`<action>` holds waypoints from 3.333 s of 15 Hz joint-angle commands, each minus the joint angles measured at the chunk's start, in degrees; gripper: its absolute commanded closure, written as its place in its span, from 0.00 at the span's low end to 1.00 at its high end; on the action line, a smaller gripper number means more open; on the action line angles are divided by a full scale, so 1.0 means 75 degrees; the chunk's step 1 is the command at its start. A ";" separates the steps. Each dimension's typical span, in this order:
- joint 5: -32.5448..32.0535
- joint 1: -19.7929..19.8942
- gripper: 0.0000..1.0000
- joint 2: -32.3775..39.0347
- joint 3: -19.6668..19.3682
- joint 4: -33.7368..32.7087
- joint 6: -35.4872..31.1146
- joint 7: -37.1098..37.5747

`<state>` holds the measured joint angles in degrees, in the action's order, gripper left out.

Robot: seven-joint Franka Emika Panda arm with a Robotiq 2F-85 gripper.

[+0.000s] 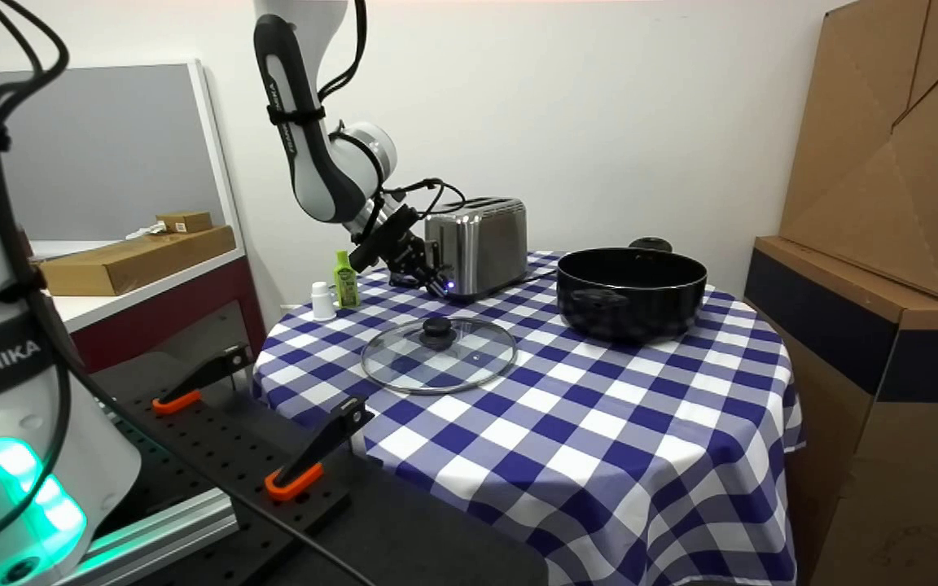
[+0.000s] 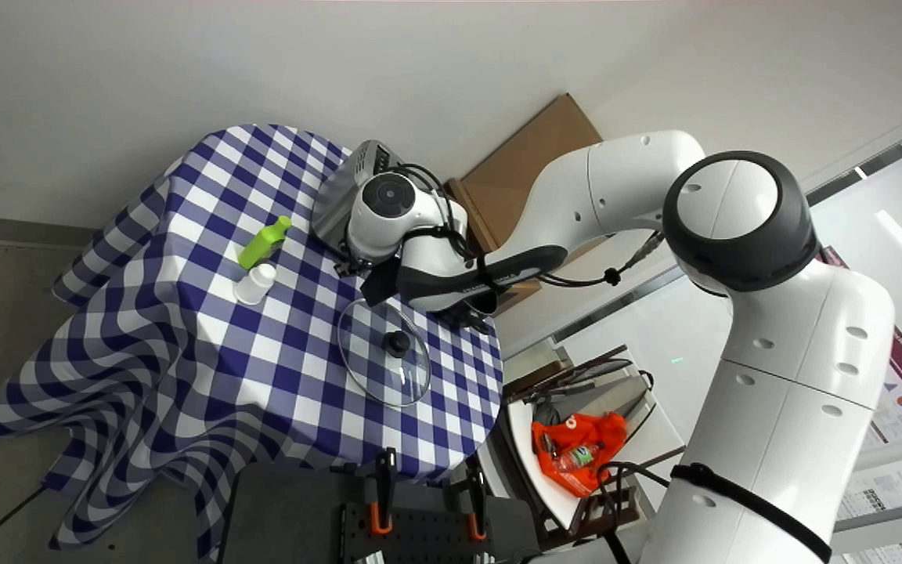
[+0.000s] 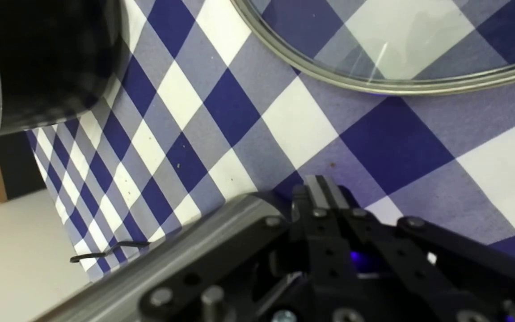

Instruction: Turn off the toaster

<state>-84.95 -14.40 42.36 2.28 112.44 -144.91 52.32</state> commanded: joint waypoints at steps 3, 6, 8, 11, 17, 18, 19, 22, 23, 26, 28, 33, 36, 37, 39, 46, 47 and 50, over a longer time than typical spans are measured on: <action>-0.0264 0.0147 1.00 0.0303 0.0172 -0.0349 0.0203 0.0118; -0.0327 0.0146 1.00 0.0443 0.0179 -0.0542 0.0228 0.0095; -0.0383 0.0158 1.00 0.0528 0.0186 -0.0685 0.0237 0.0077; -0.0438 0.0171 1.00 0.0683 0.0201 -0.0938 0.0236 0.0007; -0.0518 0.0126 1.00 0.0948 0.0294 -0.1528 0.0191 -0.0045; -0.0526 0.0121 1.00 0.0981 0.0303 -0.1590 0.0188 -0.0043; -0.0522 0.0114 1.00 0.1007 0.0306 -0.1626 0.0204 -0.0042; 0.0146 0.0475 1.00 0.0806 0.0591 -0.1317 -0.0126 -0.0785; 0.0612 0.0665 1.00 0.0694 0.0737 -0.1150 -0.0240 -0.1292; 0.2454 0.1319 1.00 0.0213 0.1250 -0.0669 -0.0120 -0.2619; 0.3808 0.1680 1.00 -0.0183 0.1511 -0.0439 0.0237 -0.3224; 0.6988 0.1988 1.00 -0.1949 0.1565 0.0467 0.1021 -0.3787; 0.8874 0.1992 1.00 -0.3125 0.1711 0.0980 0.1766 -0.4025; 0.9495 0.2101 1.00 -0.3518 0.1839 0.1149 0.1998 -0.4186; 1.0747 0.2140 1.00 -0.4330 0.1827 0.1456 0.2481 -0.4568; 1.2097 0.1772 1.00 -0.6777 0.0729 0.2301 0.4996 -0.5122; 1.1876 0.1793 1.00 -0.7022 0.0643 0.2365 0.5436 -0.5074; 1.1150 0.1826 0.68 -0.7552 0.0532 0.2564 0.6198 -0.4954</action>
<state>2.48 -0.21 -9.40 7.36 128.80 -102.39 15.37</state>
